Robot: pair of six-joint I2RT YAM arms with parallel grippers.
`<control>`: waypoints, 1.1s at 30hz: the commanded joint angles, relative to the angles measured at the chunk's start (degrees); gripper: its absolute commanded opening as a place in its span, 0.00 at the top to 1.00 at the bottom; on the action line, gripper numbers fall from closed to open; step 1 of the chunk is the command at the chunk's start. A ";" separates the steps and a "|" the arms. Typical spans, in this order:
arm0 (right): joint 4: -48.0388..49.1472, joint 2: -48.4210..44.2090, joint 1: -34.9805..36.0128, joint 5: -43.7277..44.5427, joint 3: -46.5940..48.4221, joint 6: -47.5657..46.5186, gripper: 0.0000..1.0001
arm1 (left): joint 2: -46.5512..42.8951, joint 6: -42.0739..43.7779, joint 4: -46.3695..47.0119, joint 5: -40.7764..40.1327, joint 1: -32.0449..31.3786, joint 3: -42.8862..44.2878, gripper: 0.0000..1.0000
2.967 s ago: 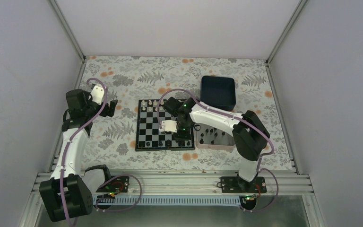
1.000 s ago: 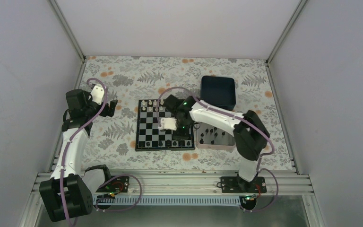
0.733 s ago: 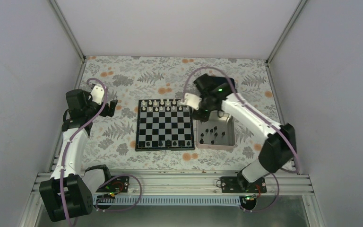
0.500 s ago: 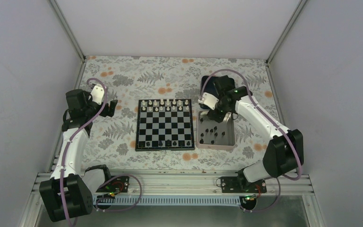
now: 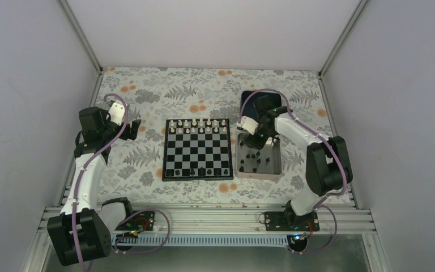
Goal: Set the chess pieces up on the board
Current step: Pick up the chess piece from the storage box.
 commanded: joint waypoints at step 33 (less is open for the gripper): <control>5.93 12.67 3.69 -5.04 3.32 -1.41 0.65 | 0.10 -0.12 1.99 -0.09 0.34 -0.59 0.00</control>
